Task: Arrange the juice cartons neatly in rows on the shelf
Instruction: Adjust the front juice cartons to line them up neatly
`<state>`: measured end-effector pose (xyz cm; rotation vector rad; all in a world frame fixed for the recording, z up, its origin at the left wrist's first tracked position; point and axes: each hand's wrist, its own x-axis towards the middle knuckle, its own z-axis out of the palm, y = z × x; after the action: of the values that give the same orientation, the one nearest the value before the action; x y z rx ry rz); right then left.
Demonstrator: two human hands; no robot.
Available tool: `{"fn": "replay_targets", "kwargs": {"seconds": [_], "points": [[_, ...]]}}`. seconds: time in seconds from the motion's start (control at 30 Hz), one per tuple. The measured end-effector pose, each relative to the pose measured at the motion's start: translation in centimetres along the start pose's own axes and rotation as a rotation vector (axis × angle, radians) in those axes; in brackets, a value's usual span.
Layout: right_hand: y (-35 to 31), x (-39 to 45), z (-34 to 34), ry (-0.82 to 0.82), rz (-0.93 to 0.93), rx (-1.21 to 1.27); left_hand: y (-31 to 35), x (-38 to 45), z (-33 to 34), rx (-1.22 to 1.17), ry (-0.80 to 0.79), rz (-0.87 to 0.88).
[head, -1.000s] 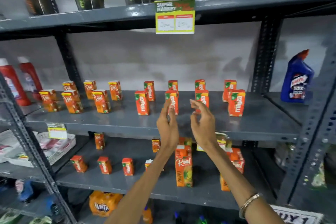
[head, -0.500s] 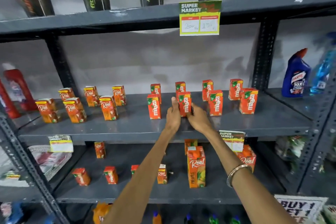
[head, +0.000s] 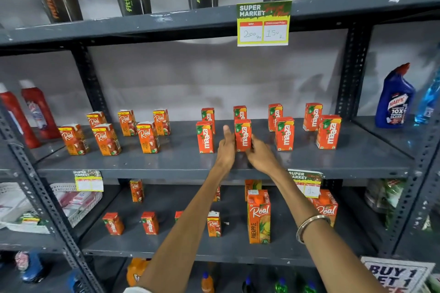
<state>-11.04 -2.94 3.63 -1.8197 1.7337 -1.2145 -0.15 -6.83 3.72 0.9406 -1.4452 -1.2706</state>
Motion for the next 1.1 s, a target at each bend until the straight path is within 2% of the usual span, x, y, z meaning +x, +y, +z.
{"fn": "replay_targets", "kwargs": {"seconds": [0.4, 0.47, 0.53, 0.6, 0.7, 0.87, 1.0, 1.1], "points": [[0.2, 0.1, 0.6, 0.028, 0.061, -0.005, 1.0, -1.4, 0.2, 0.065, -0.013, 0.021], [0.0, -0.6, 1.2, 0.135, 0.041, 0.021, 2.0, -3.1, 0.3, 0.067, 0.045, 0.098], [-0.1, -2.1, 2.2, 0.292, -0.069, 0.032, 2.1, -5.0, 0.1, 0.059, 0.107, 0.225], [-0.9, -3.8, 3.5, 0.371, -0.193, 0.068, 1.3, -6.9, -1.5, 0.079, 0.163, 0.315], [-3.4, -5.2, 6.5, 0.366, -0.325, 0.114, -0.9, -8.9, -6.1, 0.067, 0.25, 0.395], [-9.7, -4.1, 13.9, 0.241, -0.371, 0.263, -2.0, -9.7, -17.4, 0.135, 0.384, 0.42], [-14.5, -1.5, 21.4, 0.215, -0.323, 0.319, -0.7, -8.2, -26.9, 0.139, 0.46, 0.451], [-19.0, 1.2, 27.0, 0.126, -0.191, 0.298, -0.4, -6.2, -33.7, 0.143, 0.474, 0.446]]}}
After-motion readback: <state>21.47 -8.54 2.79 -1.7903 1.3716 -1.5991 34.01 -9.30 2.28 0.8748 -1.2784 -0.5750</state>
